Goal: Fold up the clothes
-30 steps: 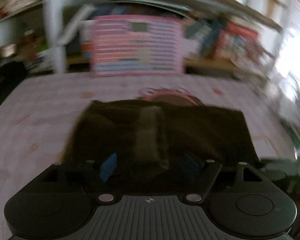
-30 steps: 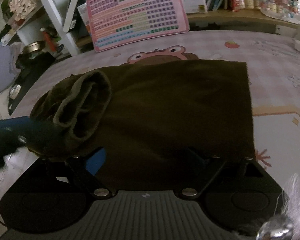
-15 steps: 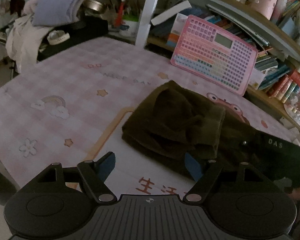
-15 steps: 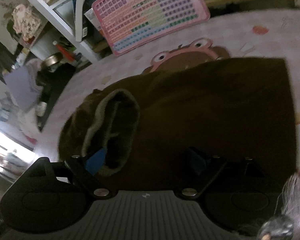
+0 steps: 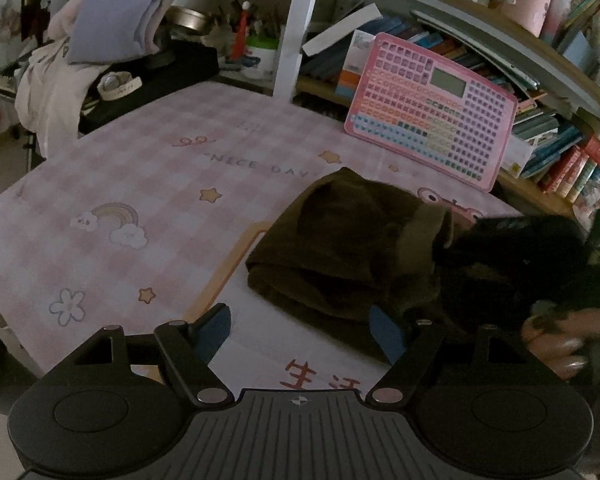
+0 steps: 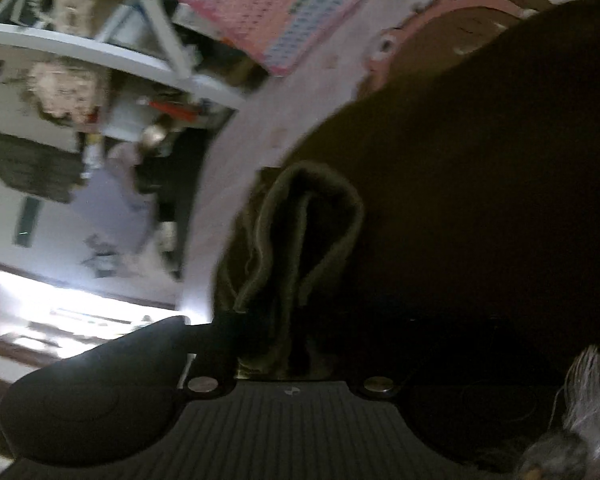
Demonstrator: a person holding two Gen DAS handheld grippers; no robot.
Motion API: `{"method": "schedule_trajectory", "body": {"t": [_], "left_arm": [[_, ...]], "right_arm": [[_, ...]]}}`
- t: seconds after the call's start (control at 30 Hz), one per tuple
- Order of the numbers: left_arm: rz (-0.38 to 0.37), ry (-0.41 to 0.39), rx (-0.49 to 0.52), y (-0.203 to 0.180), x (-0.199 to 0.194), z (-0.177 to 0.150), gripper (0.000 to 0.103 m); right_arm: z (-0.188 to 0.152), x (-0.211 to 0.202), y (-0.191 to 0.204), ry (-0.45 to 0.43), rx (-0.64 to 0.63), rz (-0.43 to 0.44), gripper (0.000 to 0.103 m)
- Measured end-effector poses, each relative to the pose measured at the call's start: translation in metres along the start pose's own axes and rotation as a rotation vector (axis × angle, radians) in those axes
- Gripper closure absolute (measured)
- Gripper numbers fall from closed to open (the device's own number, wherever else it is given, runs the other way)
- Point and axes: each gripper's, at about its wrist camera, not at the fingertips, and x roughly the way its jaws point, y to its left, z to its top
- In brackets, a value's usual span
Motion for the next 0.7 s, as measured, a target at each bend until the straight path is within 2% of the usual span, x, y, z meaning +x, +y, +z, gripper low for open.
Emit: {"method": "schedule_trajectory", "body": {"t": [0.17, 0.2, 0.3, 0.43, 0.57, 0.7], "left_arm": [[0.004, 0.012, -0.015, 0.004, 0.0, -0.003, 0.024], [0.005, 0.017, -0.021, 0.005, 0.0, -0.004, 0.024], [0.004, 0.022, -0.015, 0.003, 0.001, -0.004, 0.024], [-0.009, 0.024, 0.019, -0.005, 0.0, -0.006, 0.024], [-0.023, 0.036, 0.035, -0.009, 0.001, -0.011, 0.024], [-0.037, 0.052, 0.037, -0.011, 0.003, -0.016, 0.024]], "right_arm": [[0.003, -0.025, -0.018, -0.052, 0.089, 0.133, 0.091], [0.004, -0.023, -0.029, -0.05, 0.109, 0.038, 0.091], [0.004, -0.017, -0.046, -0.036, 0.135, -0.02, 0.089], [0.002, -0.024, -0.029, -0.036, 0.052, -0.031, 0.07], [-0.009, -0.038, -0.022, -0.056, 0.018, -0.009, 0.069], [-0.025, -0.056, -0.012, -0.082, -0.088, -0.057, 0.065]]}}
